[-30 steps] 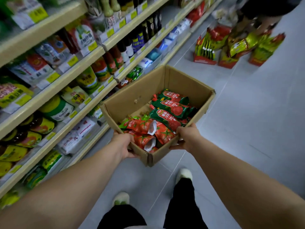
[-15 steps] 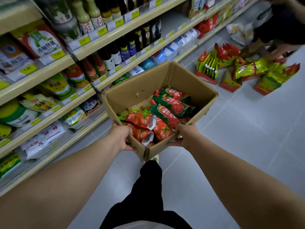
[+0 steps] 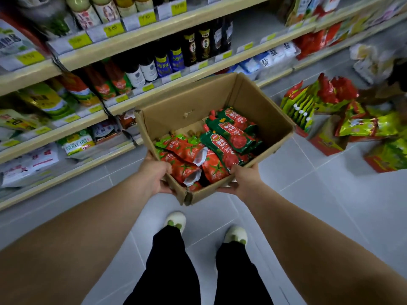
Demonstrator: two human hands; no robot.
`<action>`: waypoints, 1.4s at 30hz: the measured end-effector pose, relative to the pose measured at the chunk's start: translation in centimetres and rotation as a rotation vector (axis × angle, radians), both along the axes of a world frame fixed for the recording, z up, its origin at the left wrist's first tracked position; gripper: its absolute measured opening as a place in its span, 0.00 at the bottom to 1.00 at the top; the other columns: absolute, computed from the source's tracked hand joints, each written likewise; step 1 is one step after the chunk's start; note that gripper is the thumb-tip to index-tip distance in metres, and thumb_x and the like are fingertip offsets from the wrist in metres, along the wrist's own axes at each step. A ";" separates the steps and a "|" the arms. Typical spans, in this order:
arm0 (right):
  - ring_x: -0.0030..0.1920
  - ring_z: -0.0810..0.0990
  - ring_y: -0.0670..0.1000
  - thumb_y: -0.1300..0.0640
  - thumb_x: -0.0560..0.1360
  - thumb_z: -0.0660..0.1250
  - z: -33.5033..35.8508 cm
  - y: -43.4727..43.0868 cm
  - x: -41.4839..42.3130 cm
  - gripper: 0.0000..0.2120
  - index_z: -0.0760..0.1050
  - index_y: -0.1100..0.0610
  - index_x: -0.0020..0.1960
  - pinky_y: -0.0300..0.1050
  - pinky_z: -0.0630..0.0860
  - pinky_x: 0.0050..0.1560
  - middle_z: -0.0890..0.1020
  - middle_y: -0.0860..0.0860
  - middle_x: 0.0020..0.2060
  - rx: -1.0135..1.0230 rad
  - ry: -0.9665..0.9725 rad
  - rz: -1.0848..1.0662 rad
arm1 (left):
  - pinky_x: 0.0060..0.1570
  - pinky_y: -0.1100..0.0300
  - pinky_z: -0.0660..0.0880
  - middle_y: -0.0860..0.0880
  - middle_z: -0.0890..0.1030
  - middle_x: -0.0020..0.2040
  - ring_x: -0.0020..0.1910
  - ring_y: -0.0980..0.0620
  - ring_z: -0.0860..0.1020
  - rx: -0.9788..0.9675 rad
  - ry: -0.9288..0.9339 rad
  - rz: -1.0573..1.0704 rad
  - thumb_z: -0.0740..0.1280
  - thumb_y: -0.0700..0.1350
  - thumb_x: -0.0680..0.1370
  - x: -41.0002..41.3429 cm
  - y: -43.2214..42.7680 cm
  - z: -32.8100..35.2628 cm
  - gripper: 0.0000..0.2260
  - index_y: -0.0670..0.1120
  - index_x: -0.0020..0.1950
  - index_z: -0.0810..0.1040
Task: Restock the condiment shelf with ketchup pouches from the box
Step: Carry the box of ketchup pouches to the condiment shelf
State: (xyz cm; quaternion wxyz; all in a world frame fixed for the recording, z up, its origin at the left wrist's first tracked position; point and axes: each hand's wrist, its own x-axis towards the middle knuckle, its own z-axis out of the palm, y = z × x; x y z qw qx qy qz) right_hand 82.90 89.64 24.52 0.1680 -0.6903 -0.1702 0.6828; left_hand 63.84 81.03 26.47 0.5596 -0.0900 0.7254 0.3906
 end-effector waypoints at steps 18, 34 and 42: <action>0.55 0.77 0.66 0.67 0.75 0.59 -28.2 6.2 -2.8 0.29 0.58 0.41 0.67 0.68 0.79 0.34 0.71 0.56 0.62 0.021 0.037 0.027 | 0.37 0.26 0.73 0.44 0.75 0.56 0.50 0.30 0.76 0.030 0.021 0.046 0.56 0.25 0.67 -3.0 5.8 -28.4 0.42 0.66 0.68 0.61; 0.45 0.79 0.54 0.67 0.72 0.65 -44.9 3.3 -5.7 0.34 0.56 0.40 0.67 0.55 0.80 0.30 0.75 0.54 0.57 0.076 -0.010 0.083 | 0.29 0.40 0.77 0.49 0.78 0.49 0.43 0.39 0.79 -0.001 0.002 0.070 0.60 0.26 0.69 -5.0 2.4 -47.0 0.45 0.72 0.67 0.57; 0.55 0.76 0.62 0.56 0.76 0.66 -42.6 6.5 -5.4 0.19 0.64 0.57 0.63 0.60 0.81 0.37 0.72 0.61 0.61 -0.213 -0.199 0.679 | 0.39 0.44 0.79 0.48 0.77 0.48 0.45 0.42 0.78 -0.118 0.217 -0.014 0.67 0.35 0.72 -6.7 4.1 -47.4 0.27 0.57 0.65 0.66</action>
